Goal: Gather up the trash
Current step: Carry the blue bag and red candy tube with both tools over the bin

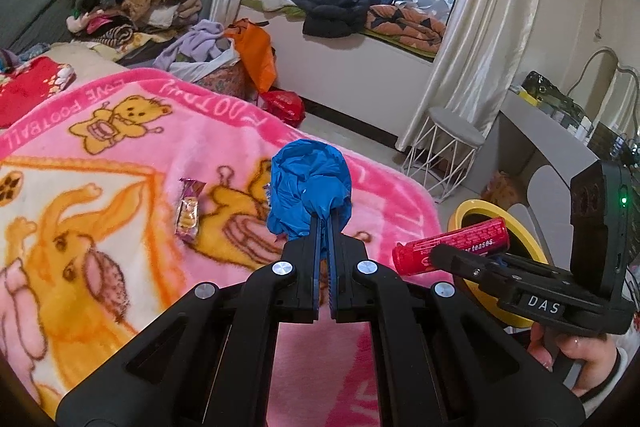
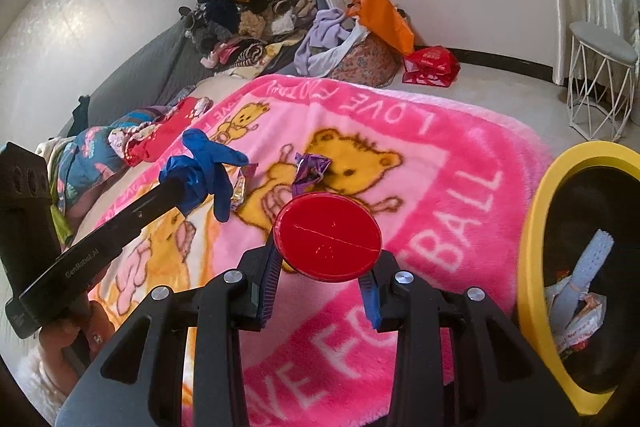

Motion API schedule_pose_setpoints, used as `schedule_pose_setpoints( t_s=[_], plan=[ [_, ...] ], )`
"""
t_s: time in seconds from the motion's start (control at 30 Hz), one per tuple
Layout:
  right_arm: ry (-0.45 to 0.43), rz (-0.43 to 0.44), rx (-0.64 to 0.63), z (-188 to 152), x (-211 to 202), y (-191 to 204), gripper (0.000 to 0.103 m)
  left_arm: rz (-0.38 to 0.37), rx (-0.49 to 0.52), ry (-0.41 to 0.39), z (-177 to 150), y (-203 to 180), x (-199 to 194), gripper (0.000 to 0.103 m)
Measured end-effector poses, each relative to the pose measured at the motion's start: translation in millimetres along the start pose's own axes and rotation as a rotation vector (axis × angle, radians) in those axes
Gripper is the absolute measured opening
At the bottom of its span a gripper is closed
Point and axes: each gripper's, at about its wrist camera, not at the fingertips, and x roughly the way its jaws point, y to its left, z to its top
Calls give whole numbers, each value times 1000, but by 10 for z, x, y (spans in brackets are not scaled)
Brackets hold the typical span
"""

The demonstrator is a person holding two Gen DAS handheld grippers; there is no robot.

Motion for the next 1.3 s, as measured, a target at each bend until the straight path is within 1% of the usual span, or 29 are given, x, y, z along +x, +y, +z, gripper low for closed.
schedule_pose_setpoints(
  t_s=[0.33, 0.87, 1.1, 1.3],
  plan=[
    [-36, -32, 27, 7, -240, -181, 33, -34, 23, -4, 32, -189, -30, 1],
    [-103, -95, 88, 20, -616, -515, 33, -104, 80, 9, 46, -561, 37, 1],
    [-137, -127, 129, 28, -791, -714, 33, -147, 116, 20, 32, -825, 123, 1],
    [-163, -173, 172, 10, -919, -934, 33, -186, 165, 33, 4, -1108, 211, 1]
  ],
)
